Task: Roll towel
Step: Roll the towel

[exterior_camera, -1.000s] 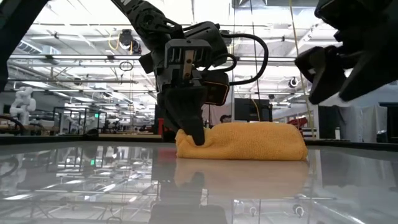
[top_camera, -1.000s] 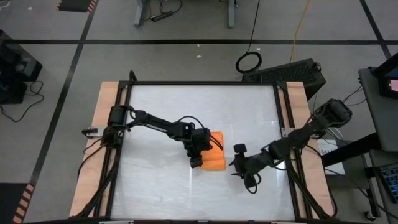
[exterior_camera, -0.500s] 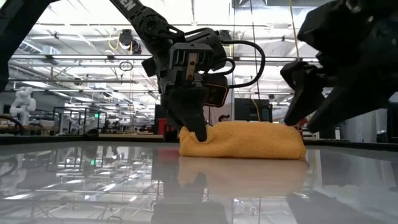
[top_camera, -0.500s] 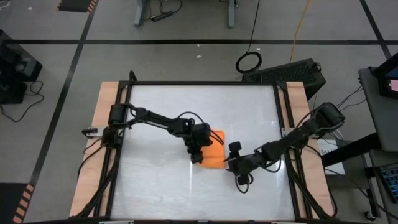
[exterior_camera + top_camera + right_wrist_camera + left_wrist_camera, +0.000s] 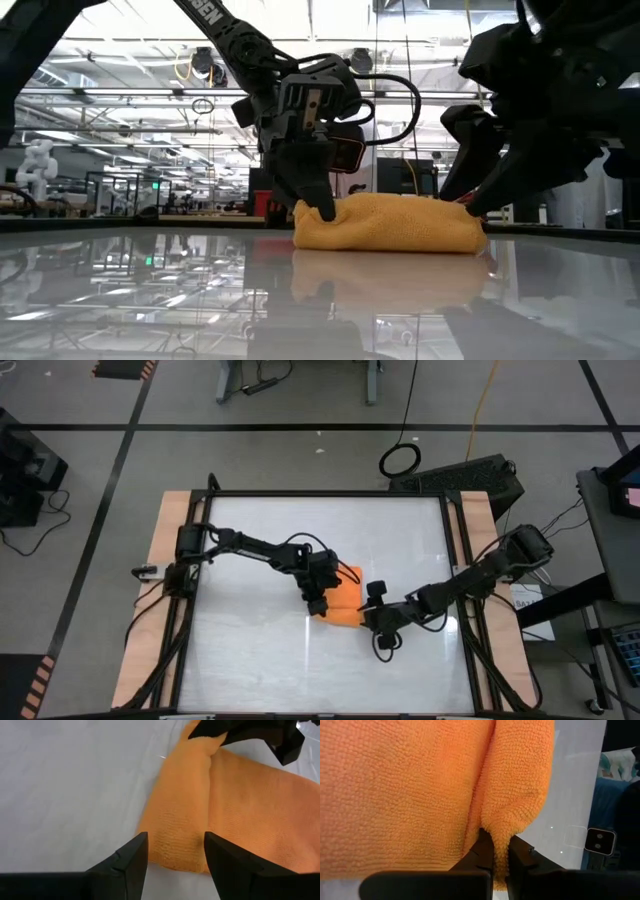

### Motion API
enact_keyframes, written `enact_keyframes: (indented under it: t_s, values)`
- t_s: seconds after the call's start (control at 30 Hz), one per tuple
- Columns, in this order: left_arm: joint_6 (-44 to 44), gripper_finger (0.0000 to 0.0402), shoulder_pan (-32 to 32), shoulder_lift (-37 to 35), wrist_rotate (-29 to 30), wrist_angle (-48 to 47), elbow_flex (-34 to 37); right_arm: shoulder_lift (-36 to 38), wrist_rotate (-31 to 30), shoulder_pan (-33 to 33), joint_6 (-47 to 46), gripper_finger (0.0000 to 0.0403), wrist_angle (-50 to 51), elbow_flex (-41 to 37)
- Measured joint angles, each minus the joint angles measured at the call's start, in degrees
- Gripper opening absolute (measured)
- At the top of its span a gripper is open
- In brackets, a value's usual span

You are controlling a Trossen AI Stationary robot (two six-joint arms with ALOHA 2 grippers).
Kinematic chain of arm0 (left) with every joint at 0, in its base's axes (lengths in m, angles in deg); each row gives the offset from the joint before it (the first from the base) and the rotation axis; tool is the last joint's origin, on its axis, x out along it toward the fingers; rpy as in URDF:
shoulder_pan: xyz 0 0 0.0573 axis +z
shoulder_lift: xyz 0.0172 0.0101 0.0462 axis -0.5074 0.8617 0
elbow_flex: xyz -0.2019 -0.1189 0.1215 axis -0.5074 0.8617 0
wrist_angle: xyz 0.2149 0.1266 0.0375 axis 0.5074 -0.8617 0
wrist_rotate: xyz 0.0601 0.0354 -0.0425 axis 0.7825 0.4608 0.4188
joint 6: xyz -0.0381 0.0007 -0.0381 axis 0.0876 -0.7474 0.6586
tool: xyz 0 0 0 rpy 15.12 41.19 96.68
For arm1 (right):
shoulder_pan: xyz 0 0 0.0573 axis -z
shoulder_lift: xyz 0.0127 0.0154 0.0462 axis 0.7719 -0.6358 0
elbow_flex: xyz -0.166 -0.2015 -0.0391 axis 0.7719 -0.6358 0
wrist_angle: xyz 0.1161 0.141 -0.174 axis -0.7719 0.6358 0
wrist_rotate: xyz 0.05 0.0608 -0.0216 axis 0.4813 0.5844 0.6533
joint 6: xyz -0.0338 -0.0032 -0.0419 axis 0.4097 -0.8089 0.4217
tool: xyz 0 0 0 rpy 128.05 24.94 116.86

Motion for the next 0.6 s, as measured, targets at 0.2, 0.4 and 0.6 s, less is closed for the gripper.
enact_keyframes:
  t_s: [0.2,0.4,0.6]
  values:
    - [-0.94,0.0019,0.28,0.00,-0.93,0.00,0.00,0.00,0.13,1.21,0.04,0.0184,0.05,0.00]
    - [-0.96,0.0019,0.26,0.00,-1.17,-0.01,0.00,0.00,1.37,1.27,-1.53,0.0184,0.04,0.00]
    - [-0.92,0.0019,0.26,0.00,-1.17,-0.01,0.00,0.00,3.04,0.40,-4.31,0.0184,0.11,0.00]
